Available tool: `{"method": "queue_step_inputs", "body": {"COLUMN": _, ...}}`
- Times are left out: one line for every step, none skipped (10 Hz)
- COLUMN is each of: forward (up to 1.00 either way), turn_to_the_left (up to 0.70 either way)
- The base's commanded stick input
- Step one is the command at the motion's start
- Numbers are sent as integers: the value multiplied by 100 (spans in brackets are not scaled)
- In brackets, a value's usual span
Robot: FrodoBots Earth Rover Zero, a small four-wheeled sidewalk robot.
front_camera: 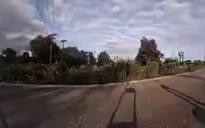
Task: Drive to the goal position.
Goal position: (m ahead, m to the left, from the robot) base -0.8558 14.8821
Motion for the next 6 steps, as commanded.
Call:
{"method": "queue_step_inputs", "body": {"forward": 70, "turn_to_the_left": 35}}
{"method": "queue_step_inputs", "body": {"forward": 70, "turn_to_the_left": 35}}
{"method": "queue_step_inputs", "body": {"forward": 70, "turn_to_the_left": 35}}
{"method": "queue_step_inputs", "body": {"forward": 70, "turn_to_the_left": 35}}
{"method": "queue_step_inputs", "body": {"forward": 70, "turn_to_the_left": 35}}
{"method": "queue_step_inputs", "body": {"forward": 70, "turn_to_the_left": 35}}
